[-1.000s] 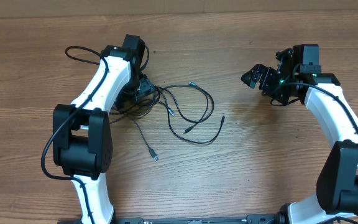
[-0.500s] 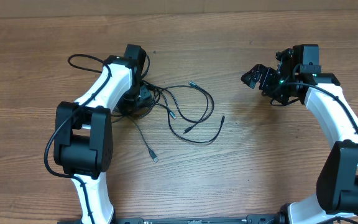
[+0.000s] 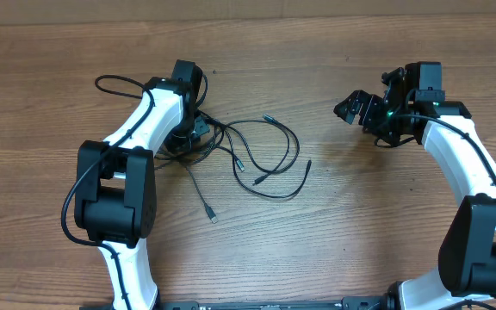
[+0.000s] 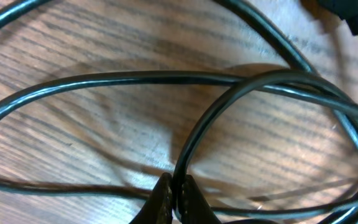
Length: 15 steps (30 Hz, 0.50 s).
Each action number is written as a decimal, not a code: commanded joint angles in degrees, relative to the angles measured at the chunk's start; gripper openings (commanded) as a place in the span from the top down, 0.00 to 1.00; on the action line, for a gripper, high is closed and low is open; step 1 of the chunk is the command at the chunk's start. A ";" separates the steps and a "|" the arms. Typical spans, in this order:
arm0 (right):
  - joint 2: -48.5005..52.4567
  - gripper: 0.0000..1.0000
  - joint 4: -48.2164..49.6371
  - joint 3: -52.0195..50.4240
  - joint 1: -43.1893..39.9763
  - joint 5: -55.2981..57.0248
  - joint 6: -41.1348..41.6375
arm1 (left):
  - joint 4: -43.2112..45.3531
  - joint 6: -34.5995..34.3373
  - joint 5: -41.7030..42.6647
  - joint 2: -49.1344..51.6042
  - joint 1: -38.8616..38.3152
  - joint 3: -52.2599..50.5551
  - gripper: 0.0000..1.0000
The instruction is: Untangle cables
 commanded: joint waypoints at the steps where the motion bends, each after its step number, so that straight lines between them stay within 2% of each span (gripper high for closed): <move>1: -0.44 0.00 -0.66 -0.13 0.24 0.04 -3.02 | -3.52 9.20 -0.83 -1.25 0.39 4.85 0.96; 6: -0.46 0.00 -0.76 -0.11 0.26 -0.07 -3.82 | -7.65 16.06 -0.31 -6.73 -0.44 12.87 0.96; 11: -0.50 0.00 -1.53 0.13 0.26 -0.24 -3.87 | -7.06 22.21 0.92 -14.82 -3.02 17.03 0.96; 15: -0.52 0.00 -3.76 2.08 0.26 -3.74 -7.28 | -5.27 30.53 0.92 -21.49 -5.73 17.35 0.96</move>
